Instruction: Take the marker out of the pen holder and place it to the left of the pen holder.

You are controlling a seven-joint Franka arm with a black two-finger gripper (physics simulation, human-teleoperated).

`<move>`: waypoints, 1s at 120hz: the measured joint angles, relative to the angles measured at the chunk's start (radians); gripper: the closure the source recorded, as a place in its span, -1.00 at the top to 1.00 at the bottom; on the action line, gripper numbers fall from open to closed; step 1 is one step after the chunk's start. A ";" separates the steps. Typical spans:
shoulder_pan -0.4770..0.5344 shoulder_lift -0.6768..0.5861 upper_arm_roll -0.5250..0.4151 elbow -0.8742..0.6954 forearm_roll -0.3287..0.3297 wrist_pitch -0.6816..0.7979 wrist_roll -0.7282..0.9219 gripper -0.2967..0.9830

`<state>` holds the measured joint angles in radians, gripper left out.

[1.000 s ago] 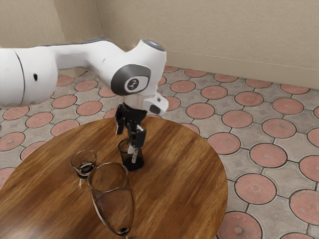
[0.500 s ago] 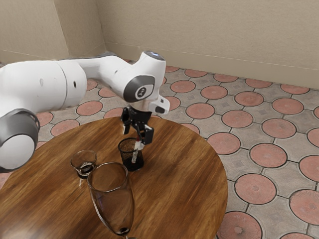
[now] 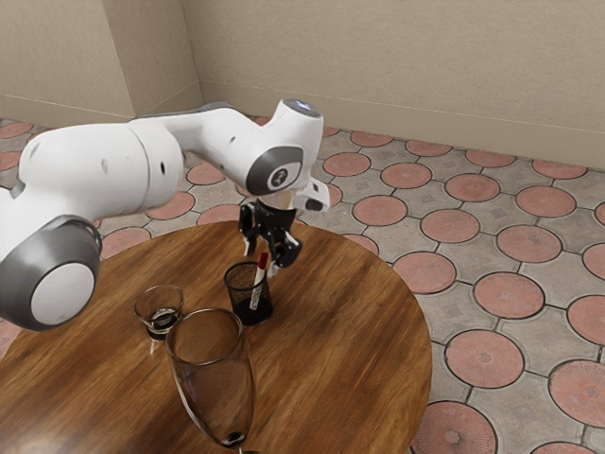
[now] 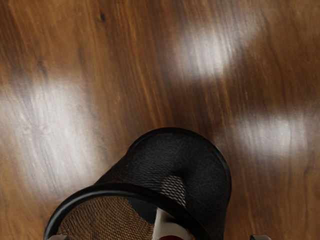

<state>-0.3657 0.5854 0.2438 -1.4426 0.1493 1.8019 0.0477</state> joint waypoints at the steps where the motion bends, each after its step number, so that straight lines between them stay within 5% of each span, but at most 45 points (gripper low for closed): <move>1: 0.000 0.000 0.000 0.002 0.000 0.000 -0.001 0.13; 96: 0.010 -0.008 0.025 -0.001 -0.072 -0.008 -0.058 -0.58; 120: 0.001 -0.197 0.056 -0.008 -0.061 -0.085 -0.065 -0.65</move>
<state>-0.3645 0.3886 0.2995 -1.4503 0.0886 1.7172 -0.0177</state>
